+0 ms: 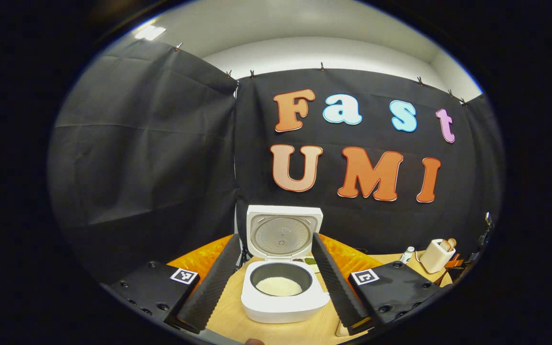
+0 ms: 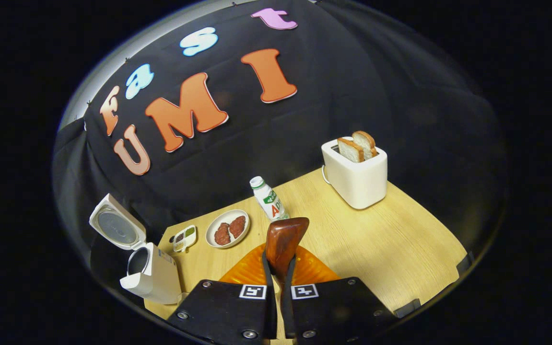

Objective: Close the left gripper, press the button to open the rice cooker; take a wooden spoon from the chopstick holder with the right hand, scoop a spoonful of rice and pour it into the rice cooker, then put the wooden spoon back into the chopstick holder.

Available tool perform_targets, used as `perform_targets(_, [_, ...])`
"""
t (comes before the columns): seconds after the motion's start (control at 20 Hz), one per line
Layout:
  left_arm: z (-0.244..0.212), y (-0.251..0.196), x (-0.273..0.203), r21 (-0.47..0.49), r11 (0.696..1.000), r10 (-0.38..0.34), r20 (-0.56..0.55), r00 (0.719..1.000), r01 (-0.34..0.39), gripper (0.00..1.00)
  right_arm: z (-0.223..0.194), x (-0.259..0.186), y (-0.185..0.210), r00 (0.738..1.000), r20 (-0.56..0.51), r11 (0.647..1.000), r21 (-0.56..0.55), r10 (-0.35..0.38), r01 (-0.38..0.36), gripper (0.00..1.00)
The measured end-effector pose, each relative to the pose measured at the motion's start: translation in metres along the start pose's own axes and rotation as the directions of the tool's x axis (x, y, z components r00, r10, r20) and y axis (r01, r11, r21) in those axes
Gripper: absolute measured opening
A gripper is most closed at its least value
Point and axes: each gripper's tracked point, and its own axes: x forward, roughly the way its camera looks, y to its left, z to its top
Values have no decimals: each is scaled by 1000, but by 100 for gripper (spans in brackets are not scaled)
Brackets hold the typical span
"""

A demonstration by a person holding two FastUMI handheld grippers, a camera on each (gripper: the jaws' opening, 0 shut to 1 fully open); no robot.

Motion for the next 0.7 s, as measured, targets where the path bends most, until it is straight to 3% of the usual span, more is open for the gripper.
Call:
perform_targets(0.35, [-5,22,10,34,998,-60,-19,998,60,100,-2,-33,93,991,65,992,-54,115,-112,5])
perform_targets(0.7, [-24,45,9,16,994,-104,-58,993,105,100,-88,-14,149,992,11,956,-266,127,-120,5])
